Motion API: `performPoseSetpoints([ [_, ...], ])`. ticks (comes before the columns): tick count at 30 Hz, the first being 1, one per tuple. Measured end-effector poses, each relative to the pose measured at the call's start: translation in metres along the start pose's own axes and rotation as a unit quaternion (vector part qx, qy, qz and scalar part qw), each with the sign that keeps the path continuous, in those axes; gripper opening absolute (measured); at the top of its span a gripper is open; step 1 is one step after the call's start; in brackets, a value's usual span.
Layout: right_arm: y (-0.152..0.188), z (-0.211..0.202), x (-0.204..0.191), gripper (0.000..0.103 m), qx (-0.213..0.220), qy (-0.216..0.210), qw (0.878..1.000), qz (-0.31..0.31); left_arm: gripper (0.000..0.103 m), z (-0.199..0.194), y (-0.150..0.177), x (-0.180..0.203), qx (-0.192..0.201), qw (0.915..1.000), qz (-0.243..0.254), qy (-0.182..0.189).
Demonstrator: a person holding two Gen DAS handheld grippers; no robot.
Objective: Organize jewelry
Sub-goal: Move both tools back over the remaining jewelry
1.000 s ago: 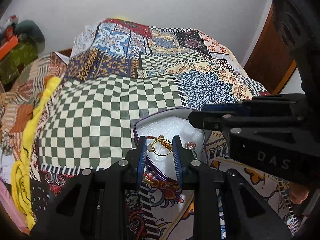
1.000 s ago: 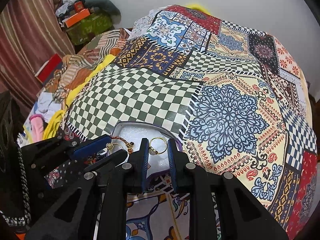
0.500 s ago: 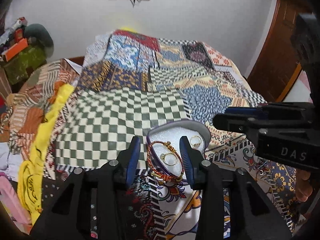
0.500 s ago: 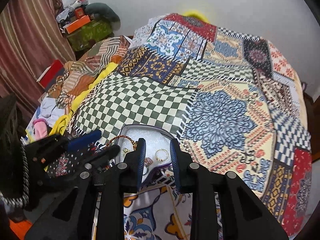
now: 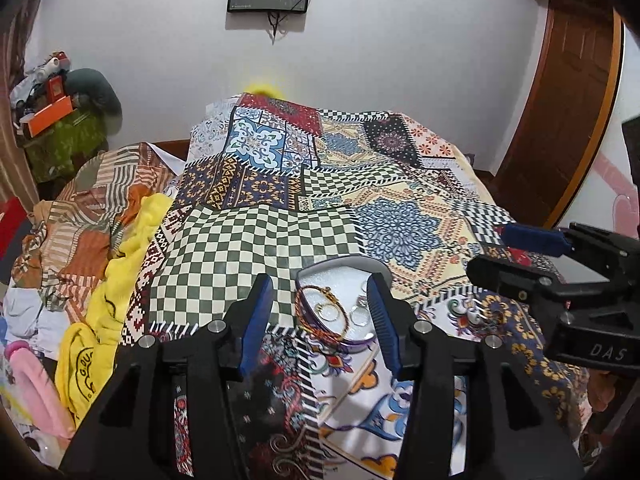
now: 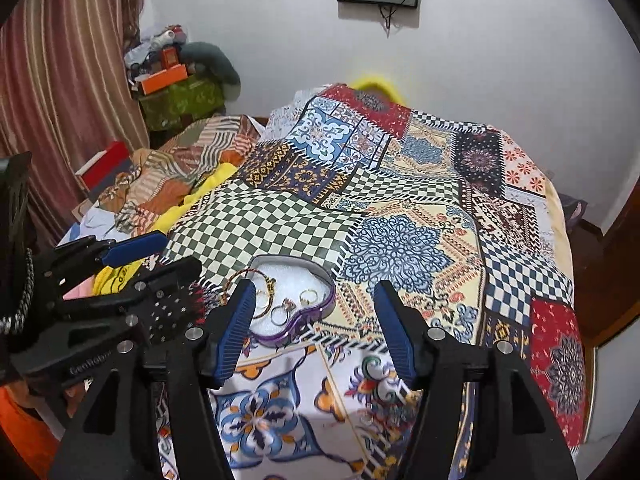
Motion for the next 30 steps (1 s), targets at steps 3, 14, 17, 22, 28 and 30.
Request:
performPoseSetpoints([
  [3, 0.007, -0.011, 0.006, 0.057, 0.008, 0.002, 1.0, 0.006, 0.048, -0.01, 0.001, 0.007, 0.004, 1.0, 0.003, 0.004],
  [14, 0.032, -0.058, 0.061, 0.057, 0.041, 0.047, 0.997, 0.04, 0.049, -0.017, 0.009, 0.053, 0.005, 0.9986, 0.02, 0.048],
  [17, 0.041, -0.061, 0.08, 0.057, 0.039, 0.069, 0.996, 0.044, 0.049, -0.007, 0.013, 0.07, -0.006, 0.9979, 0.036, 0.054],
  [22, 0.067, -0.046, 0.107, 0.057, -0.001, 0.085, 0.994, 0.069, 0.049, 0.017, 0.026, 0.095, -0.036, 0.9949, 0.06, 0.072],
  [28, 0.093, -0.037, 0.123, 0.057, -0.029, 0.088, 0.993, 0.079, 0.049, 0.047, 0.047, 0.114, -0.075, 0.9903, 0.076, 0.09],
  [30, 0.099, -0.034, 0.127, 0.057, -0.034, 0.085, 0.992, 0.082, 0.049, 0.055, 0.053, 0.118, -0.087, 0.9887, 0.081, 0.092],
])
Point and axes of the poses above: each gripper's, at about its wrist camera, not at the fingertips, and z roughly the way its jaws point, x to its right, y to its underside, the point moved 6 cm from there along z, roughly the way its jaws point, and after that the axes turned 4 degrees about z, right-handed, at the moved point
